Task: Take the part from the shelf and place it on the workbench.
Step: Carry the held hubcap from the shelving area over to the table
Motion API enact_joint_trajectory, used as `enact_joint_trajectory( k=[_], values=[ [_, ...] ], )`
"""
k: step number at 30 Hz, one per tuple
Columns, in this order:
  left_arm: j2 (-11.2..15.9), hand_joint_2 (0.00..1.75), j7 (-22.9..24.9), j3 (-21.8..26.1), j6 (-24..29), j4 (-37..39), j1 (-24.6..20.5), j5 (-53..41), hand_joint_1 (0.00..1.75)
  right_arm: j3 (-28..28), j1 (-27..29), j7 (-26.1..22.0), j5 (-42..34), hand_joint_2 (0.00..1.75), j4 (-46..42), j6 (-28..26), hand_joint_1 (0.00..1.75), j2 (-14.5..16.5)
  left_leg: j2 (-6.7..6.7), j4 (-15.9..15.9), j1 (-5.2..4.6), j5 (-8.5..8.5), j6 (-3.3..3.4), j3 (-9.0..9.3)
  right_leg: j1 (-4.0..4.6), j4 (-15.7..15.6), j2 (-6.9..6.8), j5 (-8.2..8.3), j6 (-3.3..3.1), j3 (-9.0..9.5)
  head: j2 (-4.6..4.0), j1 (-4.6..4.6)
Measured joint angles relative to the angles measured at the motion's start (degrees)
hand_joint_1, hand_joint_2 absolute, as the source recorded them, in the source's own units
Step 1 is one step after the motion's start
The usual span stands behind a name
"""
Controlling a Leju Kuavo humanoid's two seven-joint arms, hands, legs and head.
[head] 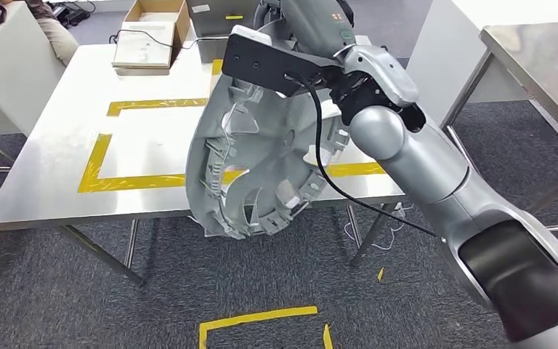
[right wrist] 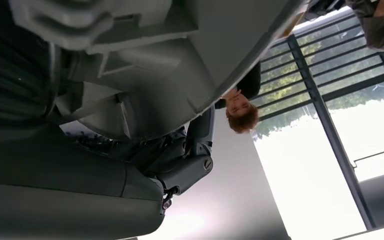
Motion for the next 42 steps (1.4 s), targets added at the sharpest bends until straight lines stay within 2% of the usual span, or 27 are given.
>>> enact_joint_trajectory(
  k=[1, 2, 4, 5, 6, 7, 9, 10, 11, 12, 16, 25, 36, 42],
  values=[
    [0.0, 1.75, -0.1, 0.0, 0.0, -0.1, -0.3, 0.0, 0.00, -0.1, -0.4, 0.0, 0.0, 1.75, -0.1, 0.0, 1.75, 0.0, -0.02, -0.1, 0.06, -0.38, 0.39, 0.22, -0.06, 1.4, -0.14, -0.81, 0.30, -0.64, 0.00, 0.09],
    [0.0, 1.75, -0.2, 0.0, 0.0, -0.2, -0.5, 0.0, 0.00, -0.2, -0.6, -0.1, 0.0, 1.75, -0.1, -0.1, 1.75, 0.0, -0.05, -0.2, 0.15, -0.77, 0.69, 0.57, -0.10, 4.2, -0.26, -1.98, 0.53, -2.14, 0.00, 0.16],
    [0.1, 1.75, -0.3, 0.0, 0.0, -0.2, -0.8, 0.0, 0.00, -0.2, -0.5, -0.1, 0.0, 1.75, -0.1, -0.1, 1.75, 0.0, -0.08, -0.3, 0.08, -1.57, 1.05, 1.17, -0.10, 12.4, -0.38, -4.42, 0.84, -7.37, 0.00, 0.21],
    [0.1, 1.75, -0.3, 0.0, 0.0, -0.2, -0.8, 0.0, 0.00, -0.2, -0.3, 0.0, 0.0, 1.75, 0.0, 0.0, 1.75, -0.1, -0.12, -0.2, 0.03, -1.97, 1.11, 1.47, -0.10, 15.6, -0.38, -4.75, 0.88, -10.02, 0.00, 0.23],
    [0.0, 1.75, -0.3, 0.0, 0.0, -0.2, -0.7, 0.0, 0.00, -0.2, -0.1, 0.0, 0.0, 1.75, 0.0, 0.0, 1.75, -0.1, -0.19, -0.1, -0.03, -2.36, 1.13, 1.77, -0.08, 17.0, -0.38, -3.93, 0.82, -11.85, 0.00, 0.26],
    [0.0, 1.75, -0.3, 0.0, 0.0, -0.2, -0.7, 0.0, 0.00, -0.2, 0.0, 0.0, 0.0, 1.75, 0.1, 0.0, 1.75, -0.1, -0.29, 0.1, -0.10, -2.73, 1.12, 2.10, -0.01, 16.1, -0.38, -1.89, 0.62, -12.60, 0.00, 0.31],
    [-0.1, 1.75, -0.4, 0.0, 0.0, -0.2, -0.7, 0.0, 0.00, -0.2, -0.1, 0.2, 0.0, 1.75, 0.2, 0.2, 1.75, -0.1, -0.54, 0.2, -0.25, -3.39, 1.03, 2.80, 0.36, 9.1, -0.39, 4.07, -0.23, -11.46, 0.00, 0.35],
    [-0.2, 1.75, -0.4, 0.0, 0.0, -0.2, -0.7, 0.0, 0.00, -0.2, -0.3, 0.5, 0.0, 1.75, 0.4, 0.4, 1.75, -0.1, -0.67, 0.3, -0.39, -3.67, 0.89, 3.04, 0.59, 5.4, -0.41, 6.25, -0.75, -10.42, 0.00, 0.32],
    [-0.3, 1.75, -0.4, 0.0, 0.0, -0.2, -0.8, 0.0, 0.00, -0.2, -0.6, 0.8, 0.0, 1.75, 0.8, 0.7, 1.75, -0.1, -0.79, 0.4, -0.46, -3.84, 0.67, 3.16, 0.80, 2.8, -0.44, 7.47, -1.14, -9.55, 0.00, 0.29],
    [-0.3, 1.75, -0.4, 0.0, 0.0, -0.2, -0.9, -0.1, 0.00, -0.2, -0.8, 1.0, 0.0, 1.75, 1.3, 1.0, 1.75, -0.1, -0.87, 0.5, -0.54, -4.02, 0.51, 3.16, 0.86, 1.3, -0.44, 7.82, -1.30, -9.05, 0.00, 0.27],
    [-0.2, 1.75, -0.4, 0.0, -0.1, -0.2, -1.2, -0.3, 0.00, -0.2, -2.2, 1.3, 0.1, 1.75, 5.5, 1.7, 1.75, 0.2, -0.88, 0.3, -0.58, -4.04, 0.21, 3.30, 0.84, 0.7, -0.28, 7.65, -1.05, -8.65, 0.00, 0.27],
    [-0.7, 1.75, 0.6, 0.0, -0.2, -0.1, -1.8, -0.3, 0.00, -0.2, -4.8, 0.4, 0.5, 1.75, 17.1, 1.7, 1.75, 1.5, -0.83, -0.2, -0.57, -3.86, -0.19, 3.60, 0.84, 0.8, -0.22, 7.60, -1.39, -8.63, 0.00, 0.27],
    [-0.6, 1.75, 0.7, 0.0, -0.7, -0.1, -1.8, -0.8, 0.00, -0.2, -5.7, 0.4, 0.9, 1.75, 21.3, 1.6, 1.75, 2.6, -0.85, -0.2, -0.52, -3.86, -0.27, 3.60, 0.78, 0.7, -0.24, 7.58, -1.40, -8.59, 0.00, 0.27],
    [-1.0, 1.75, 1.0, 0.0, -1.2, -0.1, -3.3, -1.3, 0.00, 0.7, -7.1, 2.9, 5.6, 1.75, 33.7, 3.5, 1.75, 6.3, -0.86, -0.1, -0.58, -3.86, -0.25, 3.61, 0.76, 0.7, -0.24, 7.63, -1.34, -8.51, 0.00, 0.28]
  ],
)
